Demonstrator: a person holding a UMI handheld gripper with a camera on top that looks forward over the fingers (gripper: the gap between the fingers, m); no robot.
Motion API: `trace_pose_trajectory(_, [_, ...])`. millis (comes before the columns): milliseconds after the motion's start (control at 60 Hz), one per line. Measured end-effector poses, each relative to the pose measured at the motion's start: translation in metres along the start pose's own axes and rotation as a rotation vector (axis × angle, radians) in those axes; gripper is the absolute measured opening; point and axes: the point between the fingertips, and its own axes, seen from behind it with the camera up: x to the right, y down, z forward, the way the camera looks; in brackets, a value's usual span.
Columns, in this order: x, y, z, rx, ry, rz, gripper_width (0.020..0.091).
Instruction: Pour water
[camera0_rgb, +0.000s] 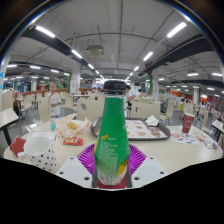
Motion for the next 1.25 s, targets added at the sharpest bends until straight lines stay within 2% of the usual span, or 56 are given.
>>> trace_pose_trajectory(117, [0.002,0.0,0.005,-0.016,-0.005,0.0,0.0385])
trace_pose_trajectory(167, [-0.002,-0.007,0.005,-0.031,-0.008,0.016,0.0426])
trace_pose_trajectory(233, [-0.003,-0.003,0.004,-0.07,-0.015,0.033,0.0509])
trace_pose_trajectory(267, [-0.001,-0.008,0.01,-0.112,-0.024,0.031,0.0548])
trace_pose_trajectory(317, [0.002,0.0,0.007,-0.21,-0.022,0.041,0.0669])
trace_pose_trajectory(333, [-0.01,-0.019,0.011,-0.227,-0.018,0.049,0.0712])
trace_pose_trajectory(367, [-0.008,-0.023,0.005,-0.254,-0.009,0.065,0.0785])
trace_pose_trajectory(417, [-0.006,-0.03,-0.01,-0.278,0.006,0.08,0.0845])
trace_pose_trajectory(483, [-0.009,-0.046,-0.039,-0.317,0.017,0.083,0.0839])
trace_pose_trajectory(600, [-0.01,-0.065,-0.099,-0.436,0.096,0.042,0.0844])
trace_pose_trajectory(700, [-0.031,-0.093,-0.151,-0.496,0.138,0.028,0.0846])
trace_pose_trajectory(883, [-0.082,-0.149,-0.212,-0.505,0.168,0.071,0.0845])
trace_pose_trajectory(1033, [-0.11,-0.164,-0.235,-0.521,0.161,0.055,0.0842])
trace_pose_trajectory(1167, [-0.101,-0.167,-0.24,-0.515,0.206,0.067,0.0848])
trace_pose_trajectory(1250, [-0.107,-0.169,-0.237,-0.502,0.171,0.091,0.085])
